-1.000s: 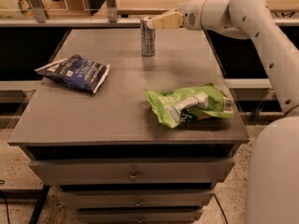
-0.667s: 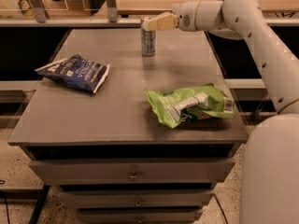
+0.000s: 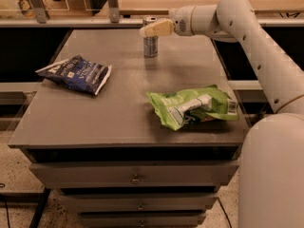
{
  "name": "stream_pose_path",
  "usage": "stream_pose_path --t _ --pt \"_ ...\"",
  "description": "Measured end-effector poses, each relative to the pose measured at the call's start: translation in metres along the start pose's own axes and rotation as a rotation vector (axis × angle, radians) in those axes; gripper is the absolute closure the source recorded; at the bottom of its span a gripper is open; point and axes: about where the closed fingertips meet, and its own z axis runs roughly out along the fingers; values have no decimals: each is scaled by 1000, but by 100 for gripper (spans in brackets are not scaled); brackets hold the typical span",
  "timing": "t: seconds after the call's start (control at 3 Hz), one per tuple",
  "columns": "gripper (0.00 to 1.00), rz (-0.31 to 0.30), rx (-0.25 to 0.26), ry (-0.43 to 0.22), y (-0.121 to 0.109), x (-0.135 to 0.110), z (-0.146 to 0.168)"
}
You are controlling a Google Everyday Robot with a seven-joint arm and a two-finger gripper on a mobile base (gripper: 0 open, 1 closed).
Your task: Move redbull can near green rice chip bag
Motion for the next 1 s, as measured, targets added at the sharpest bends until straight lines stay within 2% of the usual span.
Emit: stream_pose_path --t 1.0 --pt "0 -68 -16 33 12 11 21"
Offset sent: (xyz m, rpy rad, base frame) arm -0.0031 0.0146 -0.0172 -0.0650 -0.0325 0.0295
